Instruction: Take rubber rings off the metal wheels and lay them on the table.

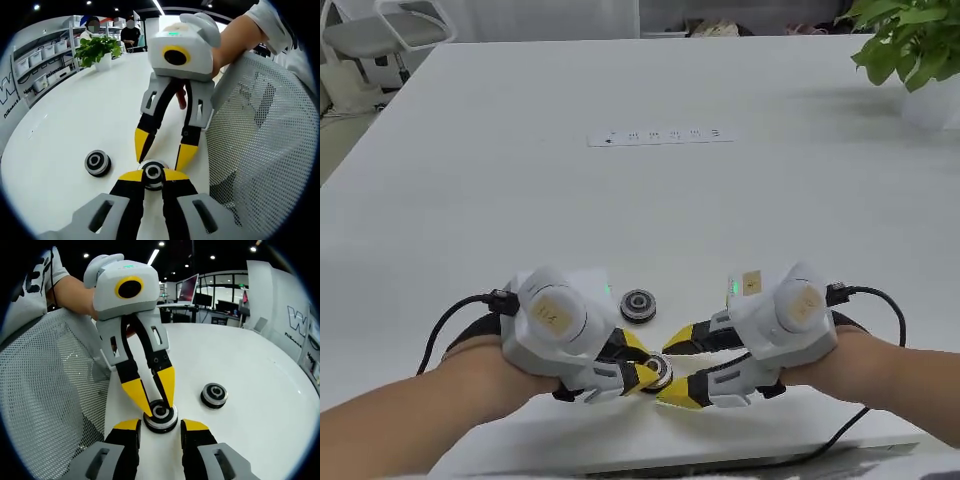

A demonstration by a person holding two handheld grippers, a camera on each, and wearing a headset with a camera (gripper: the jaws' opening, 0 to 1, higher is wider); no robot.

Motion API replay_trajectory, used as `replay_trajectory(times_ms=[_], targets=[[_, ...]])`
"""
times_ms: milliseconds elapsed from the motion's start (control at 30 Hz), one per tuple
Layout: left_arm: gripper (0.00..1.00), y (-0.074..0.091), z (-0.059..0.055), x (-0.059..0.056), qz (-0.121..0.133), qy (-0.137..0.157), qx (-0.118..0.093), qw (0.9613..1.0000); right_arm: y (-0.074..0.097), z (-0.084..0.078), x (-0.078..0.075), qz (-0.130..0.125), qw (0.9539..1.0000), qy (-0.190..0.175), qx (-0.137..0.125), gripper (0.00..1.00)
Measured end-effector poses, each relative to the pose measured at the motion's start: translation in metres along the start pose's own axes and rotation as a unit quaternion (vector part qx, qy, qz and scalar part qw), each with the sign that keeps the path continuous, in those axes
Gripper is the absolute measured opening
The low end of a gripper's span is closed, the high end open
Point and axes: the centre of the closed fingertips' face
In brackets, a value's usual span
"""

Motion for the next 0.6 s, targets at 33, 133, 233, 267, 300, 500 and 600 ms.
replay_trajectory(times_ms=[33, 133, 233, 267, 300, 500, 600], targets=[[0.08, 0.0, 0.0, -0.0001, 0.0, 0.0, 0.0, 1.0, -0.0006, 0.0003, -0.0007, -0.001, 1.0, -0.002, 0.0, 0.29], [0.08, 0.0, 0.0, -0.0001, 0.0, 0.0, 0.0, 1.0, -0.0004, 0.0011, -0.0028, -0.003, 1.0, -0.009, -0.003, 0.27], [0.08, 0.0001, 0.0001, -0.0002, 0.0, 0.0, 0.0, 1.0, 0.0005, 0.0011, 0.001, -0.001, 0.9999, -0.012, -0.003, 0.24], [0.08, 0.0001, 0.0002, -0.0003, 0.0, 0.0, 0.0, 1.0, 0.001, 0.0009, 0.0007, 0.0, 0.9999, -0.015, -0.001, 0.24], [0.08, 0.0001, 0.0003, -0.0004, 0.0, 0.0, 0.0, 1.0, 0.0014, 0.0005, 0.001, 0.001, 0.9999, -0.017, -0.001, 0.24], [0.08, 0.0002, 0.0004, -0.0006, 0.001, 0.0, 0.0, 1.0, 0.0046, -0.0007, 0.0027, 0.004, 0.9997, -0.022, 0.0, 0.21], [0.08, 0.0003, 0.0004, -0.0006, 0.001, 0.001, 0.0, 1.0, 0.0058, -0.0012, 0.0031, 0.005, 0.9997, -0.026, 0.0, 0.2]])
Point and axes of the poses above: the centre of the closed fingertips' face, and the gripper's own axes: y roughly backward along the fingers, x roughly to its left, z roughly out of its top, and after that the axes turned 4 degrees about y, right-handed
